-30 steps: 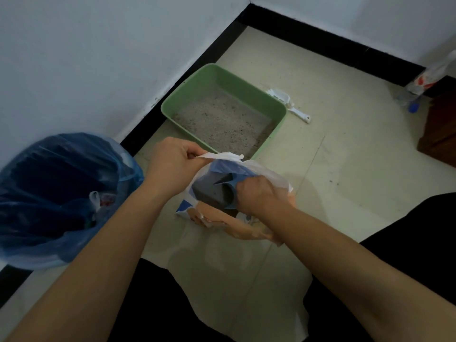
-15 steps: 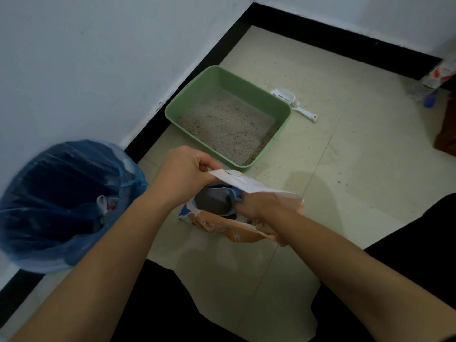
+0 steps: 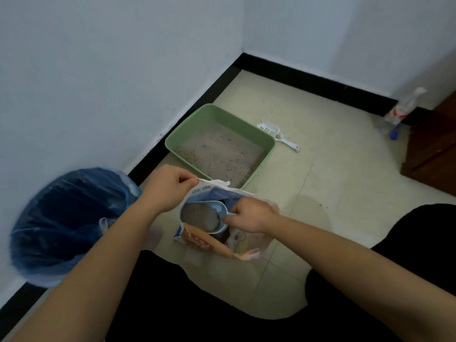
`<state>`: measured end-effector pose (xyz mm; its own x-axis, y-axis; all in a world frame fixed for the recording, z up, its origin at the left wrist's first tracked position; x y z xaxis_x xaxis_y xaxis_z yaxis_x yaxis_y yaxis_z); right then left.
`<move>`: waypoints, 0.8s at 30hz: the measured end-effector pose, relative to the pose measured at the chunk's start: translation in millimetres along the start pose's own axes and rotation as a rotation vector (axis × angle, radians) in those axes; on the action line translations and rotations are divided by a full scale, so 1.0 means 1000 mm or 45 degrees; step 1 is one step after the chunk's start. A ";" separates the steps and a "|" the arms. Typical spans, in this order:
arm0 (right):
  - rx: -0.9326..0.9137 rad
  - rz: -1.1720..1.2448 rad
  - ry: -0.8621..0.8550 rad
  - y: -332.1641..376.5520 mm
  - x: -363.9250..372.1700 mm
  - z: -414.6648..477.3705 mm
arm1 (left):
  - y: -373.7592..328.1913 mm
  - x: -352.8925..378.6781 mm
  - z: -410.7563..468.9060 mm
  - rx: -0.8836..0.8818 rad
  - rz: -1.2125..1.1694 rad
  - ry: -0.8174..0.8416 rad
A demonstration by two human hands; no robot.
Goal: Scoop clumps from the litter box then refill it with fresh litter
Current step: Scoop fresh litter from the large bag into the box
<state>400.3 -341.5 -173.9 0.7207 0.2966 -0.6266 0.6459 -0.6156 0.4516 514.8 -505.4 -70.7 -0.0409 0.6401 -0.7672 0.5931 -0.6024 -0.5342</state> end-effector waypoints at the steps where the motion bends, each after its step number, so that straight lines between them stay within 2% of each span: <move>1: 0.004 -0.025 -0.015 0.001 -0.005 -0.009 | 0.000 -0.001 0.001 -0.022 -0.030 0.018; 6: -0.037 -0.012 -0.102 0.002 -0.025 -0.038 | 0.000 -0.005 0.003 -0.163 -0.344 0.124; 11: -0.021 -0.030 -0.185 -0.003 -0.039 -0.061 | 0.005 -0.014 0.007 -0.217 -0.421 -0.020; 16: 0.036 0.158 -0.245 -0.023 -0.040 -0.074 | 0.009 -0.011 -0.002 -0.224 -0.605 0.001; 24: -0.010 0.411 -0.265 -0.023 -0.033 -0.084 | 0.014 -0.016 0.000 -0.242 -0.695 -0.032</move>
<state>382.4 -275.9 -110.0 0.8215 -0.0669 -0.5663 0.3962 -0.6472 0.6512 524.0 -524.2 -65.6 -0.3991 0.8212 -0.4078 0.6144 -0.0906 -0.7838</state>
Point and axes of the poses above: each hand's wrist, its own z-axis towards the middle knuckle, its own x-axis out of the palm, y = z × x, the point moved 3 cm from there along z, towards the middle knuckle, and after that the axes turned 11 degrees about y, right-handed, at the moved point
